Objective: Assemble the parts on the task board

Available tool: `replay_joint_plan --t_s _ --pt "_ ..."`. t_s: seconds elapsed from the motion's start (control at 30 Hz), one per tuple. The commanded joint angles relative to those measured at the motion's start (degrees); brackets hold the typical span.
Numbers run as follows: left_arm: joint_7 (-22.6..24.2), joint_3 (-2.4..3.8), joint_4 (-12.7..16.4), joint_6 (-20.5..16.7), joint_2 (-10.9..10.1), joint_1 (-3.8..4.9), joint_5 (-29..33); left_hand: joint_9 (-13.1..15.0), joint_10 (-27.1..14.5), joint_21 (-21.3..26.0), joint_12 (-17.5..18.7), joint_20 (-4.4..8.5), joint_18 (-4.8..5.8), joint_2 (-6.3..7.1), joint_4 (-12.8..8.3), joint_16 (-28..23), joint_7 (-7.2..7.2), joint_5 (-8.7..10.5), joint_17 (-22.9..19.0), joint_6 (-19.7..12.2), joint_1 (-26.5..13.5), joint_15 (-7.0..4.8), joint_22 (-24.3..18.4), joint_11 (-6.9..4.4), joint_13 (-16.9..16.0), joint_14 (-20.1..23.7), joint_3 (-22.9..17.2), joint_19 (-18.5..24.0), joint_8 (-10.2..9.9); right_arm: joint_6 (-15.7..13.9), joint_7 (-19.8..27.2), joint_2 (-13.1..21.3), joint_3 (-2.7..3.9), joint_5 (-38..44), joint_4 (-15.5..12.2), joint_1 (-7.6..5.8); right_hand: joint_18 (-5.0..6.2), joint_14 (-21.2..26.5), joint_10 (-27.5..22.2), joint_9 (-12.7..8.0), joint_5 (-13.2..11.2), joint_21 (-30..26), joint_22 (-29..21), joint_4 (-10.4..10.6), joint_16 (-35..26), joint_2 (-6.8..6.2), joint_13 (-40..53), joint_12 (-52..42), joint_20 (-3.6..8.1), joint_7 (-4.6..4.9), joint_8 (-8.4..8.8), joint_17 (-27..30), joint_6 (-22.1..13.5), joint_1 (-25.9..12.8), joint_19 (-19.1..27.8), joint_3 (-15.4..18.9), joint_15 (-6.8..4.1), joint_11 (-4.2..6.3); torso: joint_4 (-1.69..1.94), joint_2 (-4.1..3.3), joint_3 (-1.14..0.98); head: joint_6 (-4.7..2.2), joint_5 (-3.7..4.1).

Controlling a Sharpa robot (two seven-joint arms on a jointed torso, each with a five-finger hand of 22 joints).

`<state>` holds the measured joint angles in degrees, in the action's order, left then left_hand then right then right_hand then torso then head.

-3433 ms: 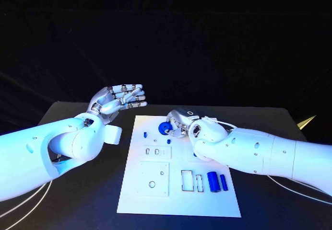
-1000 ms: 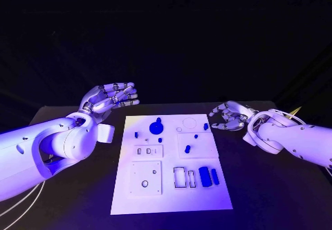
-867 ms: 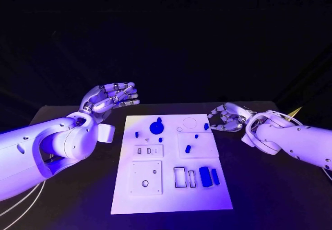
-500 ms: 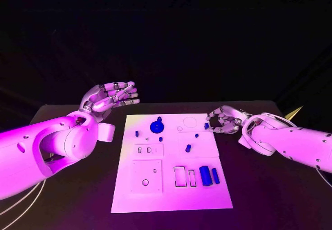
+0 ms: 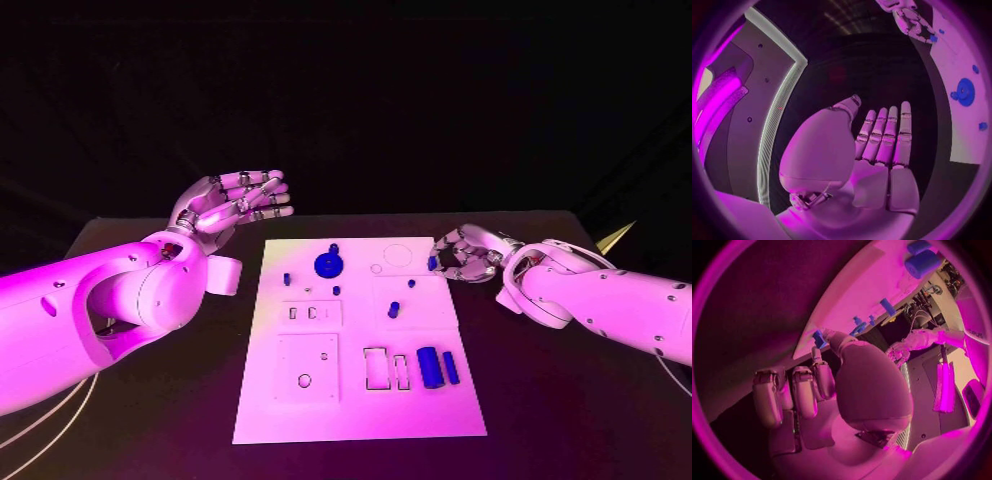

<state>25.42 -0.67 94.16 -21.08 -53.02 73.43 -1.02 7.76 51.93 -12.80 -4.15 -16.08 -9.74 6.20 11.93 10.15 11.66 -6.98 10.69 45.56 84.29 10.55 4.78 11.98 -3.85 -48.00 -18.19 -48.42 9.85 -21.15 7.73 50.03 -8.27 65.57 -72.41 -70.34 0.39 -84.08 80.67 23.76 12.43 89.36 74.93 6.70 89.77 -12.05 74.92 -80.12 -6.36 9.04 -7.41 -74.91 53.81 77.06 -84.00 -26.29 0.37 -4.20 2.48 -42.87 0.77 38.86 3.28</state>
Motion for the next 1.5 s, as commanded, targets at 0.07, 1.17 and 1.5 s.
replay_joint_plan --t_s 0.07,1.17,1.5 --pt "0.52 0.03 0.03 0.92 0.10 0.00 -0.23 -0.06 0.31 -0.11 0.29 -0.02 -0.61 0.38 -0.26 -0.27 2.78 0.18 0.11 -0.12 0.48 -0.05 -0.11 0.26 0.06 0.41 -0.21 -0.27 0.23 0.83 -0.32 -0.19 -0.01 0.34 0.07 0.08 -0.26 -5.92 0.69 0.12 0.24 0.21 14.66 0.00 0.23 0.53 5.95 -0.32 0.47 -0.20 -0.47 -15.09 0.74 -0.10 -5.76 -0.66 -0.51 0.13 0.01 0.01 0.03 -0.01 0.04" --pt "0.09 0.03 0.05 1.03 -0.09 0.00 -0.23 -0.06 0.32 -0.08 0.29 -0.03 -0.62 0.34 -0.34 -0.31 2.82 0.19 0.16 -0.12 0.51 -0.04 -0.14 0.27 0.05 0.46 -0.31 -0.23 0.25 -2.13 -2.60 -1.31 0.00 0.56 0.38 0.10 -0.39 -5.92 1.86 1.32 -0.25 0.64 15.07 -0.55 0.23 3.10 6.88 -1.25 1.54 -1.75 -3.81 -15.09 4.20 -0.59 -6.00 -2.55 -1.69 1.48 -0.01 0.00 0.02 0.17 0.04" --pt "0.07 0.03 0.07 1.03 -0.12 0.00 -0.23 -0.06 0.32 -0.08 0.29 -0.03 -0.62 0.34 -0.34 -0.31 2.82 0.19 0.16 -0.12 0.51 -0.04 -0.14 0.27 0.05 0.46 -0.31 -0.23 0.25 -5.98 -2.01 -1.28 0.01 0.63 -0.23 0.10 -0.39 -5.92 2.32 2.32 -1.07 0.64 15.07 -1.71 0.23 4.03 7.21 -1.53 2.19 -2.47 -5.79 -15.09 4.75 -0.22 -6.00 -3.51 -2.32 2.17 -0.01 0.03 0.00 0.23 0.02"
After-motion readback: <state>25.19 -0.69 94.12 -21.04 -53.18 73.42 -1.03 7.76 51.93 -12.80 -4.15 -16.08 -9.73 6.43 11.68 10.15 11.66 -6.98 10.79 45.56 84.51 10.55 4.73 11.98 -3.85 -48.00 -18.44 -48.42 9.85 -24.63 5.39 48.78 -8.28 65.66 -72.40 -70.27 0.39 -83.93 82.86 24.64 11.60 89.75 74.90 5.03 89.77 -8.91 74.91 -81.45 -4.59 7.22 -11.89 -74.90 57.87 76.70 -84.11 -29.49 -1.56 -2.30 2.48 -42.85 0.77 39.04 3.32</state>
